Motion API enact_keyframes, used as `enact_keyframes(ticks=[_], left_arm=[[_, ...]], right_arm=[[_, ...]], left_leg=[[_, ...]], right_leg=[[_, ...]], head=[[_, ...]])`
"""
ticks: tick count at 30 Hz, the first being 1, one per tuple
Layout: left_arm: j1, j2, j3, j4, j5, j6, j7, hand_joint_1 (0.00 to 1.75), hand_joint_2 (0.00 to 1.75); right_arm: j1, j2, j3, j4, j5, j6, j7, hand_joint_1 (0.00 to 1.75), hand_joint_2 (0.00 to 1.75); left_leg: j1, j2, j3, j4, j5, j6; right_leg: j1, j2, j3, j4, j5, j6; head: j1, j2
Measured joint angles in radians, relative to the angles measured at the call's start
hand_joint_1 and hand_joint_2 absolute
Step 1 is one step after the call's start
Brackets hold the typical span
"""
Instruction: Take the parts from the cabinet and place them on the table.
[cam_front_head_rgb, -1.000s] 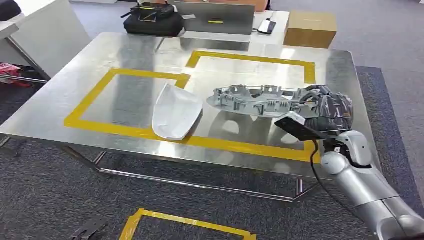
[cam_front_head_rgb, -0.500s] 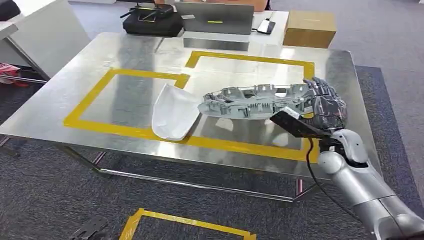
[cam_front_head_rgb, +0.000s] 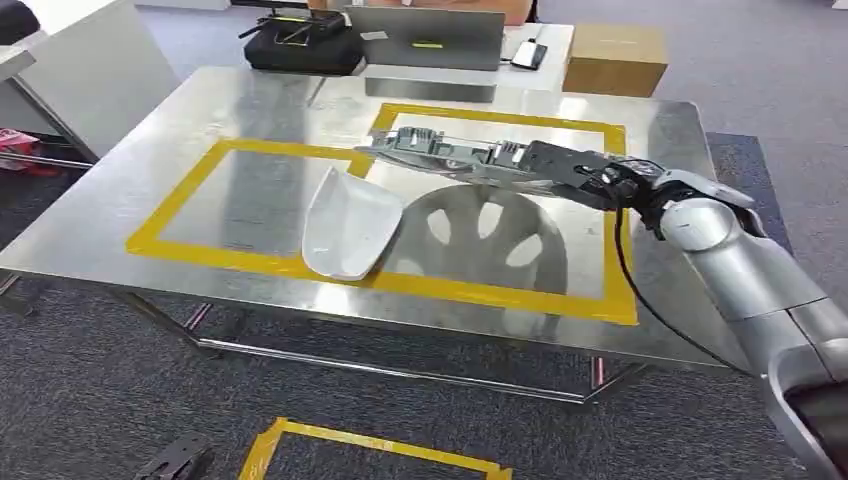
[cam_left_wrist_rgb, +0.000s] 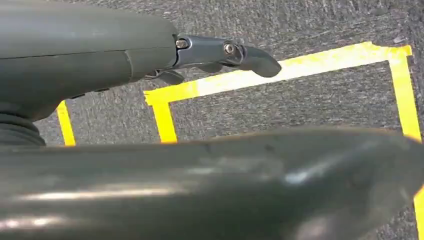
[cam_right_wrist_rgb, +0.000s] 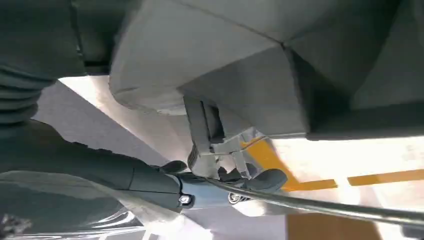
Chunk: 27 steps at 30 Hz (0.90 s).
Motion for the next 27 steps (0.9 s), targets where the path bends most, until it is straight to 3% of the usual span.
enact_keyframes(ticks=[7,12,16,18,20,24,27], left_arm=[[-0.004,-0.003,0.015,0.0,-0.004,-0.01,-0.002,0.0,0.0],[-0.004,-0.005,0.024,0.0,-0.01,-0.005,-0.005,0.0,0.0],[-0.004,-0.006,0.024,0.0,-0.012,-0.005,-0.007,0.0,0.0],[-0.004,-0.008,0.024,0.0,-0.018,0.0,-0.007,0.0,0.0],[-0.006,-0.011,0.024,-0.002,-0.028,0.003,-0.006,0.0,0.0],[-0.006,-0.023,0.024,-0.006,-0.058,0.009,0.003,0.0,0.0],[-0.01,-0.029,0.024,-0.008,-0.072,0.008,0.005,0.0,0.0]], right_arm=[[-0.115,-0.011,0.138,0.027,-0.028,0.033,0.019,0.0,0.0],[-0.186,-0.026,0.275,0.013,0.132,-0.034,0.027,0.0,0.0],[-0.208,-0.03,0.327,0.004,0.165,-0.043,0.035,0.0,0.0],[-0.208,-0.038,0.353,-0.015,0.279,-0.08,0.066,0.0,0.0],[-0.2,-0.047,0.383,-0.055,0.493,-0.129,0.117,0.0,0.0],[-0.128,-0.096,0.383,-0.136,0.994,-0.244,0.109,0.0,0.0],[-0.082,-0.136,0.352,-0.162,1.141,-0.306,0.078,0.0,0.0]], left_leg=[[0.0,0.0,-0.001,0.0,0.0,0.0],[-0.001,0.0,-0.002,0.0,0.0,0.0],[0.0,0.0,-0.002,0.0,0.0,0.0],[-0.001,0.0,-0.002,0.001,0.0,0.0],[0.0,-0.001,-0.002,0.001,0.0,0.0],[0.0,-0.004,-0.003,0.001,0.0,0.0],[-0.001,-0.002,-0.004,0.001,-0.001,0.001]], right_leg=[[0.0,0.0,-0.001,0.0,0.0,0.0],[0.0,-0.001,-0.001,0.0,0.0,0.0],[0.0,-0.001,-0.001,0.0,0.0,0.0],[0.0,-0.001,-0.002,0.0,0.0,0.0],[0.0,-0.003,-0.002,0.0,0.0,0.0],[0.0,-0.005,-0.002,-0.001,0.0,0.0],[0.0,-0.002,-0.002,-0.001,0.0,0.0]], head=[[0.0,0.0],[0.0,0.0],[0.0,0.0],[0.0,0.0],[0.0,0.0],[0.0,0.0],[0.0,0.0]])
